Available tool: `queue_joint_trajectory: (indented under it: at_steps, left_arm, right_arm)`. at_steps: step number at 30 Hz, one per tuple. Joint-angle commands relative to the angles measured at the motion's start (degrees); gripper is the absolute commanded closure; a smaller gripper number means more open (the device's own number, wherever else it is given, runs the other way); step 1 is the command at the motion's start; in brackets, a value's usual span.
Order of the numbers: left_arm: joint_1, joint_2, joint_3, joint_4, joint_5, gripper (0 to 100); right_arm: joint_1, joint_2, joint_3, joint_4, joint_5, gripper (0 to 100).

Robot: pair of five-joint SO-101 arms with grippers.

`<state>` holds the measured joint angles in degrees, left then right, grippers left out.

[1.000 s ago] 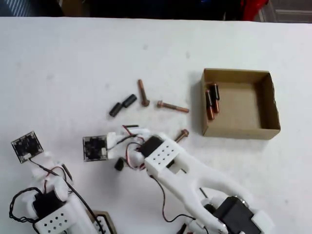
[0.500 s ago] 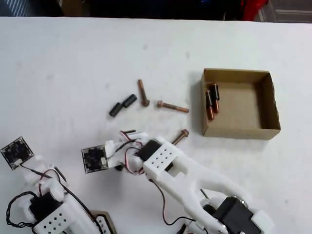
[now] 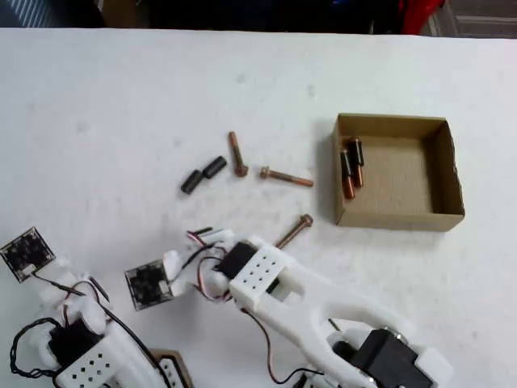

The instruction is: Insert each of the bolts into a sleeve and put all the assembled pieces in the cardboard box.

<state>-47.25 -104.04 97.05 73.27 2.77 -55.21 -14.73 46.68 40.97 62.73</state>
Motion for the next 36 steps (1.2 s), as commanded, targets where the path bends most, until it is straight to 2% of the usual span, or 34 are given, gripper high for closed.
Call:
queue_joint_trajectory:
  at_steps: [1, 12, 36]
  left_arm:
    - [-0.40, -0.40, 0.00, 0.35, -0.53, 98]
    - [-0.40, -0.40, 0.00, 0.35, -0.53, 98]
    - [-0.40, -0.40, 0.00, 0.35, -0.53, 98]
  right_arm:
    - [-0.40, -1.01, -0.26, 0.57, 1.32, 80.4]
    - [-2.24, -0.66, -0.18, 4.53, 1.41, 80.4]
    - [-1.98, -0.31, 1.41, 4.18, 1.41, 80.4]
